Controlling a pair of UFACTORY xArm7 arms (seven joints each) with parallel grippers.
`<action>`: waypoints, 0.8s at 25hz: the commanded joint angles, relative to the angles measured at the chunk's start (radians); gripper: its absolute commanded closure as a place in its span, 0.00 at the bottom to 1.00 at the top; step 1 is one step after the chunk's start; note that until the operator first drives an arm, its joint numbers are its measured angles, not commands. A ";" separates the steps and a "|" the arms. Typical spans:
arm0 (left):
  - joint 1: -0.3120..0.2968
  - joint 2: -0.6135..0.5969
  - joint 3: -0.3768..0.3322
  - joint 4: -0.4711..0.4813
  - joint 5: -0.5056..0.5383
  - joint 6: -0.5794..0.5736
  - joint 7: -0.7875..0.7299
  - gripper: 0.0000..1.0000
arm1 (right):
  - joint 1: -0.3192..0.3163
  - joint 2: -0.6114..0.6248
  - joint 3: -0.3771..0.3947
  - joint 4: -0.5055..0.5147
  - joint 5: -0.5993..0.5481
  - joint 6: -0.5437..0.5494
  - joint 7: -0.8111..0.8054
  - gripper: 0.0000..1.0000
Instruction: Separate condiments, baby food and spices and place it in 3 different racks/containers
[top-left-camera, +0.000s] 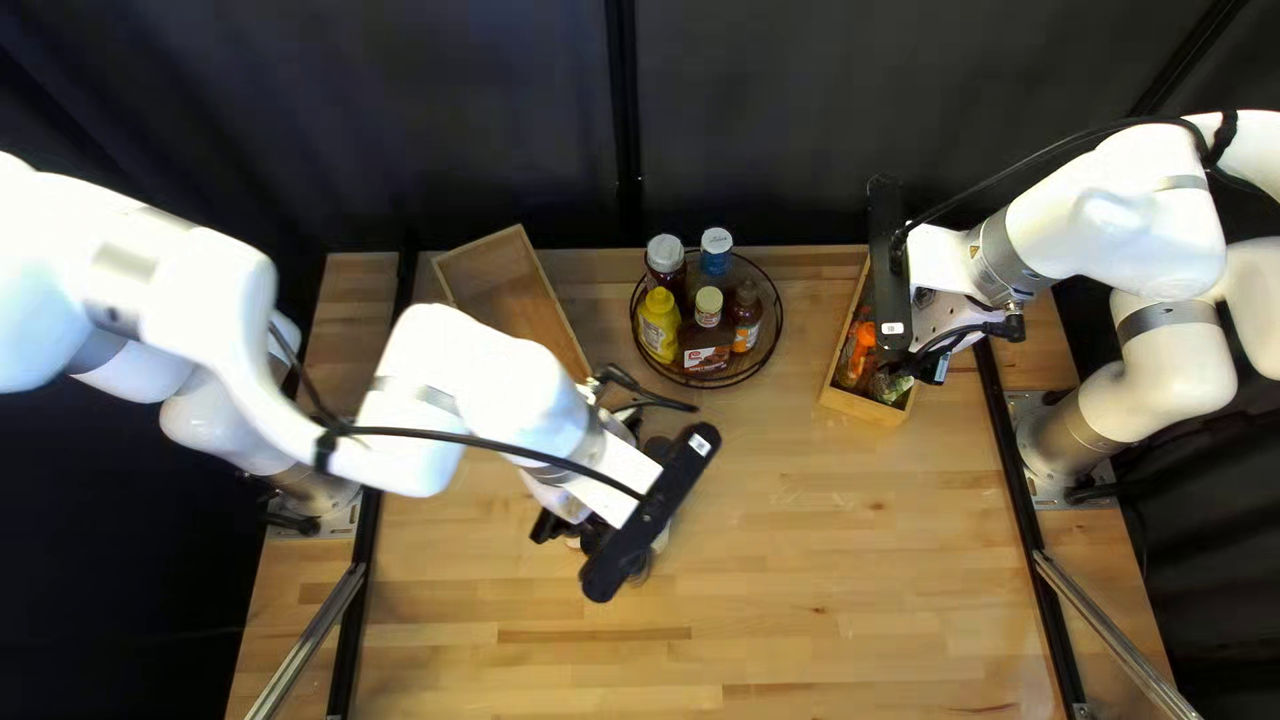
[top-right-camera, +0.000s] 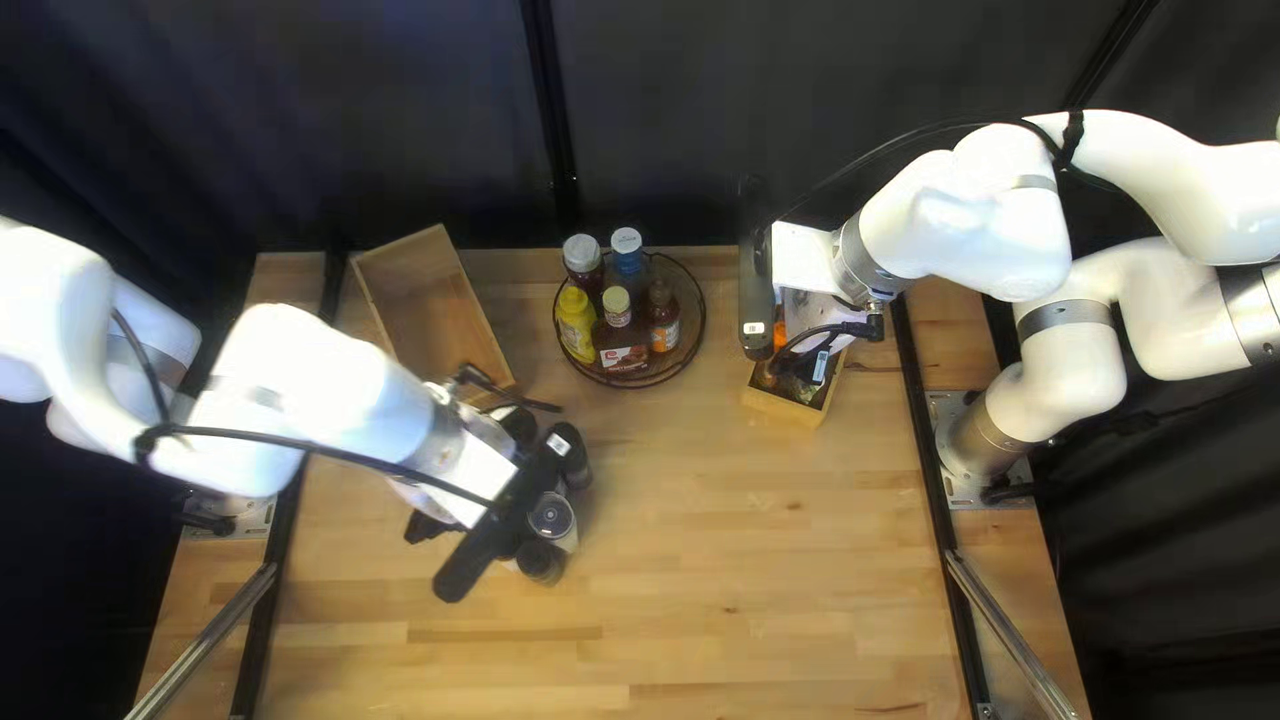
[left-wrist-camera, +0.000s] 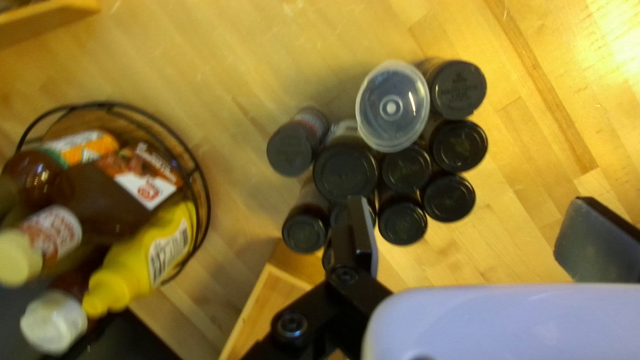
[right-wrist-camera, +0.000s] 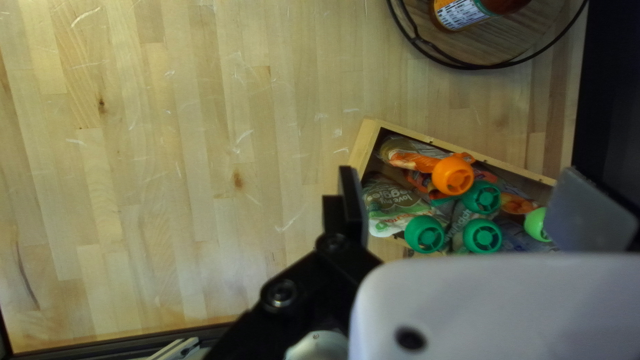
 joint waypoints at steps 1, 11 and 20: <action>0.001 0.054 0.011 -0.008 -0.035 -0.067 0.065 0.00 | 0.000 0.000 0.000 0.000 0.000 0.000 0.000 0.00; 0.002 0.175 0.013 0.014 -0.058 -0.127 0.149 0.00 | 0.000 0.000 0.000 0.000 0.000 0.000 0.000 0.00; 0.004 0.215 0.020 -0.014 -0.022 -0.186 0.136 0.00 | 0.000 0.000 0.000 0.000 0.000 0.000 0.000 0.00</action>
